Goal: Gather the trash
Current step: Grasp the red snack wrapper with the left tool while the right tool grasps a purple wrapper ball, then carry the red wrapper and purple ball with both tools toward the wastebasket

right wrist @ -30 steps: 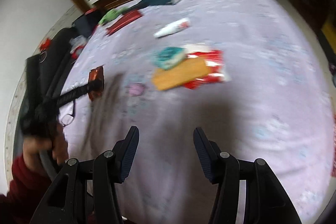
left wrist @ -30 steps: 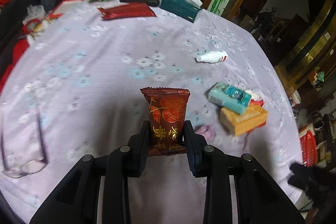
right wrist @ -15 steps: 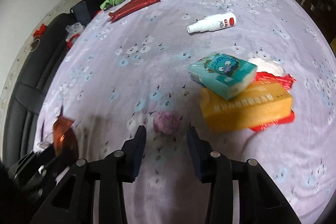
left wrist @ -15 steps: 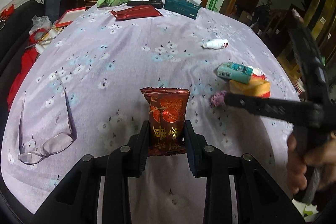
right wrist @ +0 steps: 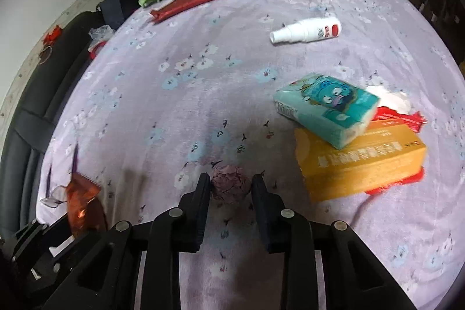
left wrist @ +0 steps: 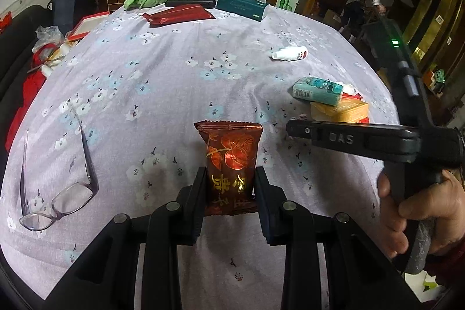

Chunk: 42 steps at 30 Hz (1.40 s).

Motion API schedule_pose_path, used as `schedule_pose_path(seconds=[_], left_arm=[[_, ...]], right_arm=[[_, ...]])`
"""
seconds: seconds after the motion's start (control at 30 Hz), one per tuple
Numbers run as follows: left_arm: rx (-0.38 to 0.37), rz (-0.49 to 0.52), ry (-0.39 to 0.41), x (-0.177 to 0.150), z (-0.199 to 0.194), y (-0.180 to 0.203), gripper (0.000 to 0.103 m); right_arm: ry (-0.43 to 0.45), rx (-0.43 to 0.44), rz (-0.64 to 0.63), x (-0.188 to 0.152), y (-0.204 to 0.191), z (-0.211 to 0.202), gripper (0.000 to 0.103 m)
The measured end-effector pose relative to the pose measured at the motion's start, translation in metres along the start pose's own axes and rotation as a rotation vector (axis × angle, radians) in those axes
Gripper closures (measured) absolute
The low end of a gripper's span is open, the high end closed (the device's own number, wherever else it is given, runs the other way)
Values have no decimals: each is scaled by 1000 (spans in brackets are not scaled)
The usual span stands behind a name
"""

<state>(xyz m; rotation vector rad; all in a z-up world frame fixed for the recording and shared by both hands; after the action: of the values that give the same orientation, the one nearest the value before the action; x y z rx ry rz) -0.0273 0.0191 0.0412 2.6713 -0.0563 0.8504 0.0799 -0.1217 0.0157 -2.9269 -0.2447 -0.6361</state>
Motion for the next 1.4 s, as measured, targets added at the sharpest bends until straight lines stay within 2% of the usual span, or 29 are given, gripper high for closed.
schedule_pose_path(seconds=[0.17,0.33,0.83,1.1,1.4], left_arm=[[3,24,19,3,-2,14,73],[-4,78,24,3,1,43,73],[-95,289,-9,-7,16,161,73],[-116,364,-17,-9,22,211,73],[-131,419,-4,-3,29,250,73]], right_arm=[[41,-12,28,-17,17,-34,72],[90,-56,67,-51,44,-74,72],[126,-156,256,-113,151,-135,72],[154,-169,294,-127,182,-156,72],[189,-184,322,-130,211,-176,72]])
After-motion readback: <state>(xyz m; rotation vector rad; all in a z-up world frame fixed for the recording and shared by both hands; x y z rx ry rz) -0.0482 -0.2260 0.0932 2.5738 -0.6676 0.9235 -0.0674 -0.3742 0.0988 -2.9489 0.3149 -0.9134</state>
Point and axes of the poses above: each gripper's, at about its wrist camera, not at the fingertips, and z roughly the way its jaws point, y to its right, x to its top, the point moved 3 cm from there along z, roughly the way its jaws point, and after that the axes turned 9 degrees about -x, right-handed, at the moved point
